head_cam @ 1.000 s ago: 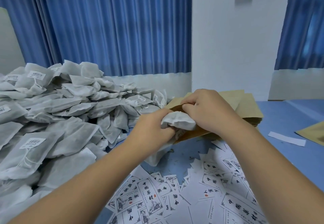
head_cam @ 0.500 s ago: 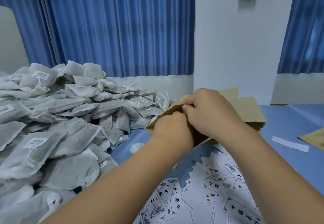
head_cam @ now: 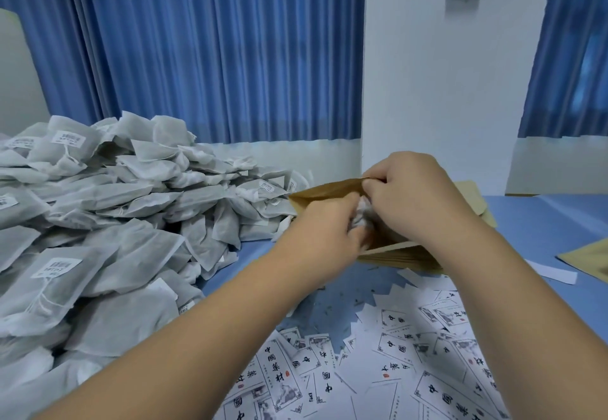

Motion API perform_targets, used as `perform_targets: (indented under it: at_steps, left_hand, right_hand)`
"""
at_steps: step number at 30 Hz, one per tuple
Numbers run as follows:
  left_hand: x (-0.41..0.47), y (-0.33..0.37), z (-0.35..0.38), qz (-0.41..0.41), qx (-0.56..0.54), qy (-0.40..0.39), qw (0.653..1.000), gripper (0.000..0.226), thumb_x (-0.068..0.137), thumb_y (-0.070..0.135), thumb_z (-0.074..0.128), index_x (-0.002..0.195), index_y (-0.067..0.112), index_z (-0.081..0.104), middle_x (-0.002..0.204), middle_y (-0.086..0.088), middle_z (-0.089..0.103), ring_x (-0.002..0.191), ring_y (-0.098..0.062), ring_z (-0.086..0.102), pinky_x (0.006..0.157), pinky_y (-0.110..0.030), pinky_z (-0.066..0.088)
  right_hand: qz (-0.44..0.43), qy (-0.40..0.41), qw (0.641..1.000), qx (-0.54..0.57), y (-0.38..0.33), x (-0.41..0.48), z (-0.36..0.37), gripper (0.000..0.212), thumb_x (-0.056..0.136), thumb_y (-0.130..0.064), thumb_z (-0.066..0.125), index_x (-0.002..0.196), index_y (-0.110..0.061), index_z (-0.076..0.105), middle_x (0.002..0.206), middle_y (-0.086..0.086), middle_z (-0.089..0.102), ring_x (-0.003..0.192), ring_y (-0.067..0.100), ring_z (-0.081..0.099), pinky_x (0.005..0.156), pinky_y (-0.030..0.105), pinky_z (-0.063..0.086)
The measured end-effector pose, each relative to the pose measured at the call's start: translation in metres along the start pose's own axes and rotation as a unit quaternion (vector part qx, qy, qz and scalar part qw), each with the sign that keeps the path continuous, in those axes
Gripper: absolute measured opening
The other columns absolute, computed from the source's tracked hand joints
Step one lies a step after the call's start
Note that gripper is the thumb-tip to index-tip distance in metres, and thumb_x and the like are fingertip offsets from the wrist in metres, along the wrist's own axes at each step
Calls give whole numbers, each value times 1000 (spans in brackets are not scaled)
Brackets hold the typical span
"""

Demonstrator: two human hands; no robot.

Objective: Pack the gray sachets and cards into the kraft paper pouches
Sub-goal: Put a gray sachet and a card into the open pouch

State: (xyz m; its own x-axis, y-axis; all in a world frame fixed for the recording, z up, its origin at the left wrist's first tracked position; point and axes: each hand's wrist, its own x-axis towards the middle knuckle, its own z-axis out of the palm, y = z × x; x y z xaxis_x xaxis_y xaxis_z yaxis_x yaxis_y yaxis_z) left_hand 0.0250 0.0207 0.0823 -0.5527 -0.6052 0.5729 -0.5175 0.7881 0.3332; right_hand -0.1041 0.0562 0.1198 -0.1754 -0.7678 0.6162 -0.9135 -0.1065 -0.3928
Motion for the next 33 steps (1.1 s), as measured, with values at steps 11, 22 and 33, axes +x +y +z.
perform_targets:
  at_steps: [11, 22, 33]
  left_hand:
    - [35, -6, 28, -115, -5, -31, 993, 23, 89, 16, 56, 69, 18, 45, 66, 4, 48, 64, -16, 47, 48, -20, 26]
    - [-51, -37, 4, -73, -118, 133, 981, 18, 81, 28, 47, 80, 35, 65, 61, 10, 60, 55, -7, 53, 53, -22, 42]
    - [-42, -115, 7, -194, 147, -372, 896, 78, 79, 36, 57, 149, 36, 25, 149, 1, 34, 137, -23, 35, 105, -42, 38]
  right_hand:
    - [-33, 26, 999, -15, -5, -1, 3, 22, 89, -18, 52, 83, -9, 71, 80, 9, 62, 79, 27, 57, 73, 40, 51]
    - [55, -43, 996, -64, 5, -1, 14, 23, 92, -23, 48, 87, -28, 70, 89, 2, 64, 80, 23, 58, 60, 27, 41]
    - [52, -60, 995, -54, -1, -5, 20, 25, 94, -22, 46, 97, -28, 71, 98, 2, 65, 86, 24, 59, 70, 31, 49]
